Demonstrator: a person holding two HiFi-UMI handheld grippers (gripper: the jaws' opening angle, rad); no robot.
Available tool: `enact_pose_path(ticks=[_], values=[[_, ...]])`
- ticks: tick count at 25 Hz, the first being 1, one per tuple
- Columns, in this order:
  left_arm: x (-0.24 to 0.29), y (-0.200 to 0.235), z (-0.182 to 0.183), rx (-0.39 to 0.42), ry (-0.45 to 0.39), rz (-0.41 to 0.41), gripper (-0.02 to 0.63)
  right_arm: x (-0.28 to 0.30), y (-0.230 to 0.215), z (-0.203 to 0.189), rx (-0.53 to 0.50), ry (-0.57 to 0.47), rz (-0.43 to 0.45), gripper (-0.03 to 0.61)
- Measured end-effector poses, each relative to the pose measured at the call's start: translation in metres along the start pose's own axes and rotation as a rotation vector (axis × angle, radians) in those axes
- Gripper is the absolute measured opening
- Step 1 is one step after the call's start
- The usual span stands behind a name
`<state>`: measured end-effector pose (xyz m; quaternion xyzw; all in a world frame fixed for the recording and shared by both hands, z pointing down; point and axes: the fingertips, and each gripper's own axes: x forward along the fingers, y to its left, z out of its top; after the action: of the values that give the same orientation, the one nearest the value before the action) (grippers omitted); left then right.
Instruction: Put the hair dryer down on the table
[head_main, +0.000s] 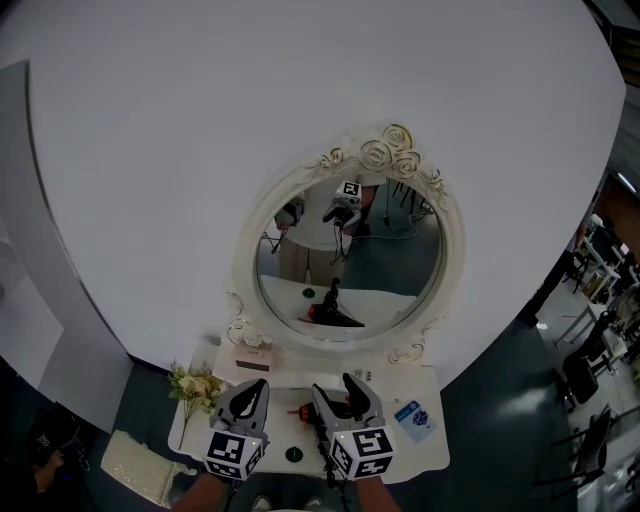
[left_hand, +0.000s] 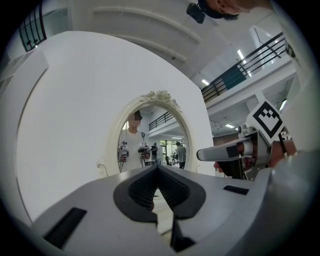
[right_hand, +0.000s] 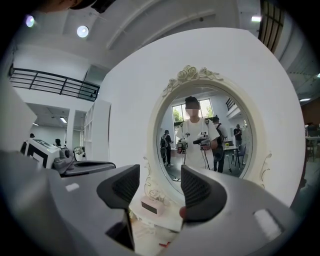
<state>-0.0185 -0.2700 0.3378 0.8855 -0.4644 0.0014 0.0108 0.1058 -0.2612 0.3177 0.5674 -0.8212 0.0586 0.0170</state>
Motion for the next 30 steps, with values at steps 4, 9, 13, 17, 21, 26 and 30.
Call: enact_pose_path(ticks=[4,9,13,17,21,26,30], values=[[-0.001,-0.001,-0.004,0.003,0.008,-0.002,0.009,-0.002,0.002,-0.004,-0.008,0.010,0.016,0.221],[-0.005,0.000,-0.003,-0.001,0.003,0.006,0.009,-0.008,0.000,-0.005,-0.006,-0.002,0.004,0.150],[-0.007,0.001,-0.004,-0.003,-0.001,0.015,0.009,-0.010,-0.002,-0.005,-0.009,-0.012,-0.001,0.106],[-0.006,-0.001,-0.005,-0.006,0.000,0.016,0.009,-0.012,-0.004,-0.004,-0.005,-0.020,-0.002,0.055],[-0.006,-0.003,-0.002,-0.002,-0.003,0.012,0.009,-0.012,-0.004,-0.004,-0.002,-0.023,0.001,0.026],[-0.005,-0.003,-0.004,-0.004,-0.001,0.014,0.009,-0.012,-0.004,-0.005,0.011,-0.020,0.004,0.011],[-0.003,-0.006,-0.002,-0.001,0.001,0.004,0.009,-0.013,-0.007,-0.006,0.019,-0.018,-0.007,0.011]])
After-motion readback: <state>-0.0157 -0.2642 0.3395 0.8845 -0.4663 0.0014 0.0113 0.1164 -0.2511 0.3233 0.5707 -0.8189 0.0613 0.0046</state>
